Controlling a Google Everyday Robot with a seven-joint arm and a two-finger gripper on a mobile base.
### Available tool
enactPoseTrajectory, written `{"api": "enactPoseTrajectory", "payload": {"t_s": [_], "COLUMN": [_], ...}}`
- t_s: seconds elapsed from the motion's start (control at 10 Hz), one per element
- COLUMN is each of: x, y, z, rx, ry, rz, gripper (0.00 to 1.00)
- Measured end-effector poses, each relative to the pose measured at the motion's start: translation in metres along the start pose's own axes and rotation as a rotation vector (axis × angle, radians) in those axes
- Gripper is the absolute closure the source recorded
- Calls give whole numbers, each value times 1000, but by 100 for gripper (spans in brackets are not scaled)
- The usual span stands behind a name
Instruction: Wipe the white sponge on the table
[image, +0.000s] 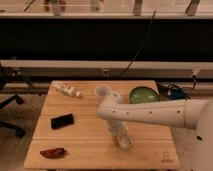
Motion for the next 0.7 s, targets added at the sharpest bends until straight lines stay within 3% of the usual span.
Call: {"api": "enactPoseTrajectory", "payload": {"t_s": [0.3, 0.7], "x": [22, 52], "y": [36, 43], "z": [17, 10], "rx": [-3, 42], "ry": [-49, -39], "rz": [238, 330], "gripper": [100, 100]}}
